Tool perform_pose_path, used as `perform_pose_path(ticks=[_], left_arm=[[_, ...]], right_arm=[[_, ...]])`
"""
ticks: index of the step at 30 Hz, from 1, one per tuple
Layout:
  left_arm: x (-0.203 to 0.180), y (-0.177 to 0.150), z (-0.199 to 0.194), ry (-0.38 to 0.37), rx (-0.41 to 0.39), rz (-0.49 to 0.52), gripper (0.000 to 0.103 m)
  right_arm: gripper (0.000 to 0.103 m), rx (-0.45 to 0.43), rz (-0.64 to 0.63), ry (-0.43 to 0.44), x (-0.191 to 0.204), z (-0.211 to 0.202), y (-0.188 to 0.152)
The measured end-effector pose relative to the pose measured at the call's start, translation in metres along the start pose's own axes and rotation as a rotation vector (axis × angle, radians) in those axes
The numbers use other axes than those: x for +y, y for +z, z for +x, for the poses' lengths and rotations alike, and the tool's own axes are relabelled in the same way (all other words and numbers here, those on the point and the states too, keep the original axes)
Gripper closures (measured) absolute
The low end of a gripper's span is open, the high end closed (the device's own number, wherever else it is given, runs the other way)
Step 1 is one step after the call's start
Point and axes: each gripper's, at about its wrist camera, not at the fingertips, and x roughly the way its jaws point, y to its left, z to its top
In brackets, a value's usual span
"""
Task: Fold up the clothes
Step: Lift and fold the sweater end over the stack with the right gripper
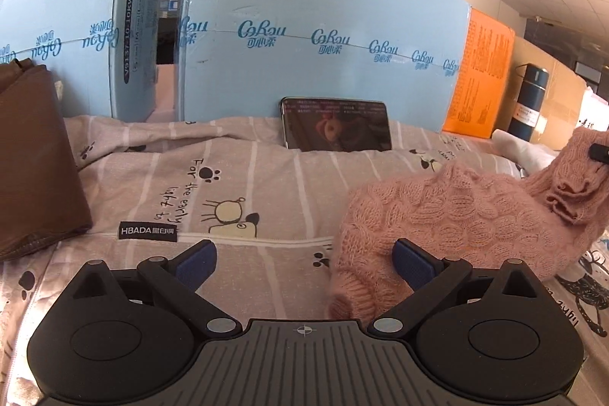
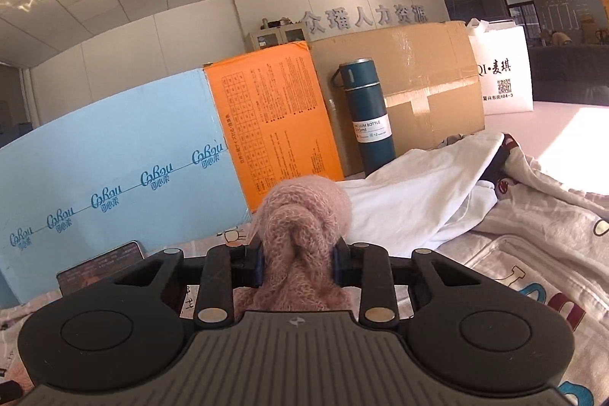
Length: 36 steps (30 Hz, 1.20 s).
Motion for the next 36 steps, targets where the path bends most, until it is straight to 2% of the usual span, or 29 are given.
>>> perform_pose_path(ticks=[6, 9, 12, 18, 23, 26, 29, 31, 32, 33, 35, 36], left_arm=[[0.005, 0.0, 0.0, -0.007, -0.001, -0.016, 0.003], [0.008, 0.001, 0.0, -0.009, 0.0, -0.04, 0.003], [0.018, 0.004, -0.006, -0.016, -0.033, -0.104, 0.003], [0.047, 0.009, -0.02, -0.019, -0.109, -0.3, 0.002], [0.056, 0.011, -0.027, -0.052, -0.15, -0.358, 0.001], [0.057, 0.011, -0.026, -0.059, -0.154, -0.366, 0.001], [0.058, 0.01, -0.026, -0.063, -0.155, -0.363, 0.001], [0.057, 0.01, -0.026, -0.071, -0.155, -0.364, 0.001], [0.057, 0.01, -0.026, -0.076, -0.155, -0.364, 0.001], [0.059, 0.009, -0.026, -0.108, -0.152, -0.38, 0.001], [0.063, 0.009, -0.025, -0.176, -0.146, -0.413, 0.001], [0.068, 0.008, -0.025, -0.265, -0.144, -0.46, 0.001]], right_arm=[[0.075, -0.112, -0.325, 0.114, 0.069, -0.014, -0.015], [0.075, -0.212, -0.571, 0.146, 0.115, -0.028, -0.033], [0.075, -0.237, -0.722, 0.214, 0.141, -0.036, -0.057], [0.075, -0.27, -0.989, 0.356, 0.19, -0.051, -0.102], [0.075, -0.14, -0.968, 0.557, 0.204, -0.059, -0.113], [0.075, -0.002, -0.894, 0.672, 0.208, -0.052, -0.11], [0.07, 0.093, -0.82, 0.71, 0.209, -0.039, -0.109], [0.057, 0.139, -0.78, 0.743, 0.209, -0.031, -0.108], [0.044, 0.169, -0.761, 0.763, 0.209, -0.027, -0.108], [0.035, 0.194, -0.74, 0.782, 0.208, -0.023, -0.107], [0.029, 0.204, -0.681, 0.827, 0.203, -0.023, -0.101], [0.026, 0.209, -0.649, 0.852, 0.199, -0.023, -0.098]])
